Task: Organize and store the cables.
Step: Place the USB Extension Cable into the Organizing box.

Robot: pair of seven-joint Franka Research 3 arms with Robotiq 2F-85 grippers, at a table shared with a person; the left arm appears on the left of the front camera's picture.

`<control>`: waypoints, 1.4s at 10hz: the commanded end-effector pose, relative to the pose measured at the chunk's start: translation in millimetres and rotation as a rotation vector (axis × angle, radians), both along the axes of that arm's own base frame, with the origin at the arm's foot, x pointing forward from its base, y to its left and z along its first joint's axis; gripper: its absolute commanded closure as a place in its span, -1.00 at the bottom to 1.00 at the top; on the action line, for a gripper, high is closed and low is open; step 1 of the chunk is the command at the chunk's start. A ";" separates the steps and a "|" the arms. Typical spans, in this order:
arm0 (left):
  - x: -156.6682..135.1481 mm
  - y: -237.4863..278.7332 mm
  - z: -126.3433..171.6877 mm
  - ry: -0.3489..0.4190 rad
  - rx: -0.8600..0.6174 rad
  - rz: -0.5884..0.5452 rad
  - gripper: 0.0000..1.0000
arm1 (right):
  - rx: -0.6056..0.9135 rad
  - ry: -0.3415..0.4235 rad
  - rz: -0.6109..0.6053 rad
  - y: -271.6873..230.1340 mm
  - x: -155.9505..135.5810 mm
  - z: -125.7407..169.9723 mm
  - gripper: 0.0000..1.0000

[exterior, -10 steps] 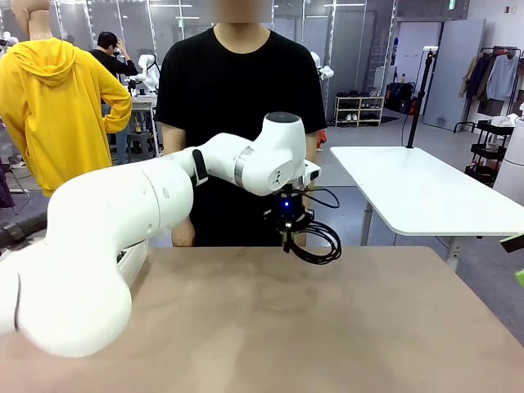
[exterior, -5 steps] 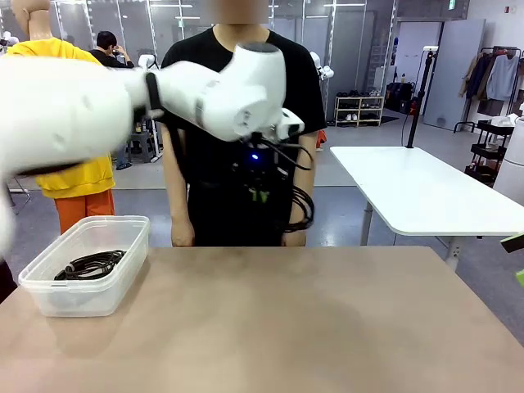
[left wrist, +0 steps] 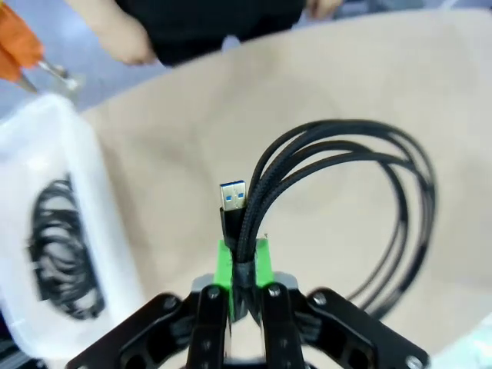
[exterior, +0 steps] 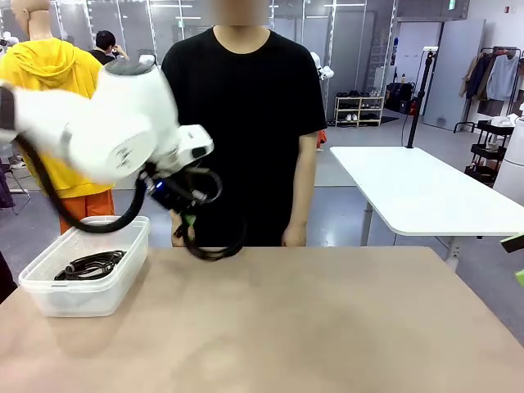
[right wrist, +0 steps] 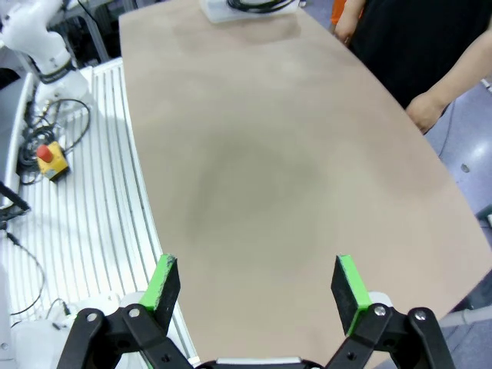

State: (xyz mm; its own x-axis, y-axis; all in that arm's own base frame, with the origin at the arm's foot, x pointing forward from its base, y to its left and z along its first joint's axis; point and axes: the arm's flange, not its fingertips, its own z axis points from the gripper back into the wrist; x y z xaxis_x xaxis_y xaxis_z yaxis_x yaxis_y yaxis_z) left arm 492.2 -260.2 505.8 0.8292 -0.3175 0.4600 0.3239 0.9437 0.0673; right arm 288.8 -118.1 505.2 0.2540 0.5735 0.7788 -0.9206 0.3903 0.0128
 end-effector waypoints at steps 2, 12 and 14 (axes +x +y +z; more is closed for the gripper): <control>0.0 0.0 0.0 0.000 0.000 0.000 0.74 | -0.011 0.010 -0.011 2.1 0.0 -1.4 -1.00; -5.0 72.3 34.6 0.043 0.018 -0.338 0.74 | -0.011 0.010 -0.011 2.1 0.0 -1.4 -1.00; -12.0 127.6 41.3 0.022 -0.032 -0.403 0.74 | -0.011 0.010 -0.011 2.1 0.0 -1.4 -1.00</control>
State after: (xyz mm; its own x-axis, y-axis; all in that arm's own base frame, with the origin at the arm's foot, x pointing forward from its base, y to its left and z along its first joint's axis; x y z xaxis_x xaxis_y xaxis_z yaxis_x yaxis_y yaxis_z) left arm 490.7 -165.6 545.7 0.6677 -0.5820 0.4643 0.6329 0.7721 0.0576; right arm 288.8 -118.0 505.2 0.2534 0.5732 0.7793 -0.9209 0.3896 0.0128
